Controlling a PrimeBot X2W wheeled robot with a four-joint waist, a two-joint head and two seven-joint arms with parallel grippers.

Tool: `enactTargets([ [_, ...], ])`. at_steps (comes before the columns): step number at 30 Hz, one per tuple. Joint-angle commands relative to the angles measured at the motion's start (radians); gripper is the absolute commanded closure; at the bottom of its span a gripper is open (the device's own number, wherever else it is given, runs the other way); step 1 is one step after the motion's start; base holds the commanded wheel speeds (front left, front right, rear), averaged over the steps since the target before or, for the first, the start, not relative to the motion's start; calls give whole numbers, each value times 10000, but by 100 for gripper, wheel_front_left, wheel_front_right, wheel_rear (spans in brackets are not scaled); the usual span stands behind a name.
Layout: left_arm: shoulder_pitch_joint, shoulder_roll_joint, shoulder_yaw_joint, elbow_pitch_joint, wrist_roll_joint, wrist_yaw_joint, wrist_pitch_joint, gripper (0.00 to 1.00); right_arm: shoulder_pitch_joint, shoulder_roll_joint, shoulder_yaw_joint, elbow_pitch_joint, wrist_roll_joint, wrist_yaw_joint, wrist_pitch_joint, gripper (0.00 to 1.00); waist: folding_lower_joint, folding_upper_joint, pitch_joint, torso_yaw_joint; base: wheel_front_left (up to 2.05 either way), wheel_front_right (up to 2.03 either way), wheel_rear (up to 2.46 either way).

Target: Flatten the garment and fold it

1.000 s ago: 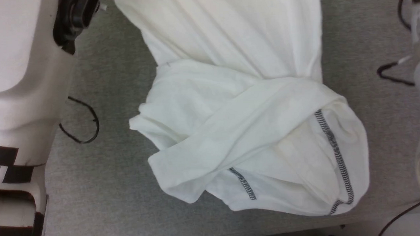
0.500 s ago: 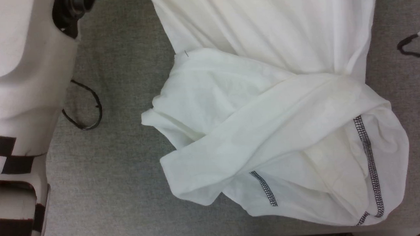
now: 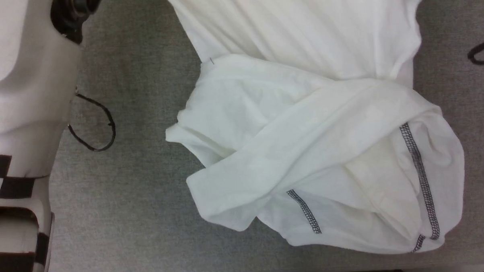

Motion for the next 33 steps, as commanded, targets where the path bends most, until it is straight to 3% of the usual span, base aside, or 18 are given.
enactTargets([
  [1, 47, 108, 107, 111, -106, -86, -135, 100, 594, -251, 148, 41, 126, -23, -380, 100, -1, 0, -255, -19, 0, 0, 0],
  [11, 640, 355, 251, 616, -423, -423, -564, 100, 1148, -1211, 540, -1218, 1315, -23, -2873, 100, -1, 0, -1761, -92, 0, 0, 0],
  [19, 2466, 575, 386, -118, -657, -293, -1442, 100, 3320, -1841, 1207, -2957, 2260, -23, -4298, 100, -1, 0, -3225, -59, 0, 0, 0],
  [26, 5646, 999, 516, -2174, -840, 559, -2134, 100, 6593, -2434, 1042, -4982, 2798, -23, -4813, 100, -1, 0, -4403, -128, 0, 0, 0],
  [33, 8767, 1731, 468, -4792, -886, 1574, -2126, 100, 9701, -2473, -91, -7108, 2524, -23, -4236, 100, -1, 0, -5101, -390, 0, 0, 0],
])
